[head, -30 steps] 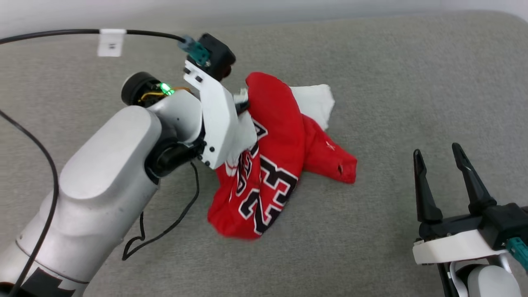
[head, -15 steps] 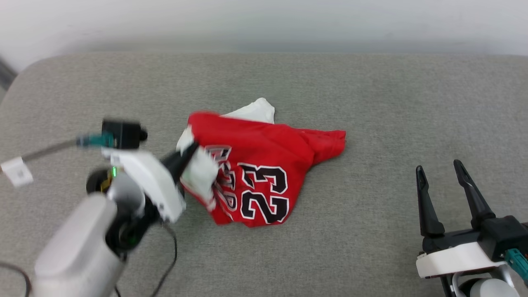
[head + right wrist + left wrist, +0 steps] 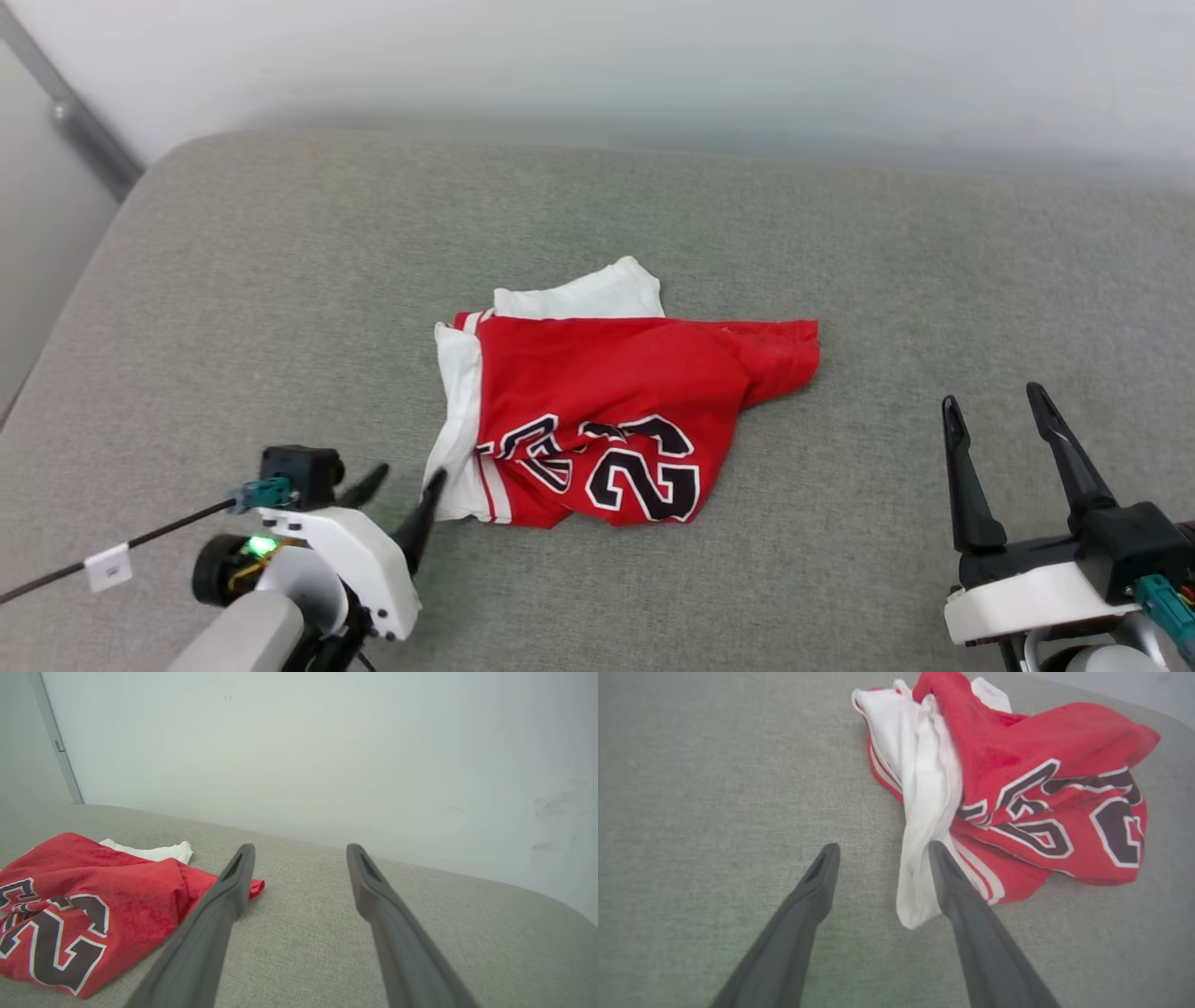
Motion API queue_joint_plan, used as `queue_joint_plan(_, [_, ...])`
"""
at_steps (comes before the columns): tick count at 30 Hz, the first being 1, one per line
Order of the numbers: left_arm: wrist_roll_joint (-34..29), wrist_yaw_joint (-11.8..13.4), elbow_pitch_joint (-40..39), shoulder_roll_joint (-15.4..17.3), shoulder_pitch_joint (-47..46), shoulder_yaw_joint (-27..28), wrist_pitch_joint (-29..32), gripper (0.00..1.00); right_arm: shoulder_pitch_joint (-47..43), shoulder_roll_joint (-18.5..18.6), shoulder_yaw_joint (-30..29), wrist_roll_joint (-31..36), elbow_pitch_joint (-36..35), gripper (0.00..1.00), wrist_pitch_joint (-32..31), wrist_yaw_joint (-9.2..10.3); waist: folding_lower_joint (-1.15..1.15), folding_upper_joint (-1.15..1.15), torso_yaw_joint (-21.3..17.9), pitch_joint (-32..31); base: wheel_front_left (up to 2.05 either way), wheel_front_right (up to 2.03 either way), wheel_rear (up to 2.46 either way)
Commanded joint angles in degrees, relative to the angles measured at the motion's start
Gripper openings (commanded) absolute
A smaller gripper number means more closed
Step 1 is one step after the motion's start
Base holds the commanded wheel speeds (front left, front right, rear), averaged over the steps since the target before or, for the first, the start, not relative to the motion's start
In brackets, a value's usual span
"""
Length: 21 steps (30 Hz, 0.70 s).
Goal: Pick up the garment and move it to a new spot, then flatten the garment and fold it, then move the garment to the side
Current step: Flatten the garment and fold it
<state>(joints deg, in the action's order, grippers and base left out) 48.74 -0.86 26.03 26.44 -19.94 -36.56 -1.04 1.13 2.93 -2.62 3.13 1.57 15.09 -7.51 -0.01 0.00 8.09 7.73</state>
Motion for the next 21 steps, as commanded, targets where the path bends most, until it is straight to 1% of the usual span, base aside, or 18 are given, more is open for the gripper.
queue_joint_plan(1, [-1.21,0.74,-0.12,0.41,-0.39,0.54,-1.82,1.00,-0.38,-0.10,-0.14,0.37,-0.11,1.00,0.11,0.04,0.01,0.00,0.82,-0.74,0.00,0.00,0.00])
queue_joint_plan(3, [-1.81,2.65,-0.63,-0.04,-0.65,1.67,-4.98,1.00,-0.89,-0.10,-0.49,0.28,-0.37,1.00,0.11,0.04,0.01,0.00,1.50,-1.49,0.00,0.00,0.00])
queue_joint_plan(5, [-3.11,3.85,-1.45,0.57,-0.70,2.64,-8.27,1.00,-1.00,-0.10,-0.59,0.35,-0.54,1.00,0.11,0.04,0.01,0.00,2.01,-2.02,0.00,0.00,0.00])
queue_joint_plan(8, [-6.76,5.22,-4.23,1.60,-0.69,3.00,-12.32,1.00,-1.35,-0.10,-0.67,0.26,-0.97,1.00,0.11,0.04,0.01,0.00,2.86,-2.77,0.00,0.00,0.00])
queue_joint_plan(12, [-13.18,8.67,-10.68,2.31,1.89,5.48,-14.12,1.00,-1.85,-0.10,-0.50,-0.01,-1.64,1.00,0.11,0.04,0.01,0.00,3.80,-3.58,0.00,0.00,0.00])
queue_joint_plan(13, [-15.47,9.75,-13.58,2.03,2.50,7.11,-14.20,1.00,-1.98,-0.10,-0.56,-0.01,-1.82,1.00,0.11,0.04,0.01,0.00,4.08,-3.65,0.00,0.00,0.00])
queue_joint_plan(15, [-18.70,11.11,-18.56,0.48,5.67,9.81,-14.18,1.00,-2.21,-0.10,-0.68,0.17,-2.16,1.00,0.10,0.04,0.01,0.00,4.73,-3.62,0.00,0.00,0.00])
queue_joint_plan(19, [-23.99,11.08,-25.52,-2.21,10.84,14.56,-14.15,1.00,-1.37,-0.10,-0.22,0.35,-3.56,1.00,-1.59,0.04,0.01,0.00,6.55,-2.66,0.00,0.00,0.00])
queue_joint_plan(21, [-26.08,10.29,-27.00,-3.46,12.46,15.74,-14.15,1.00,-0.19,0.21,0.86,0.07,-4.86,1.00,-3.69,0.04,0.01,0.00,7.55,-1.75,0.00,0.00,0.00])
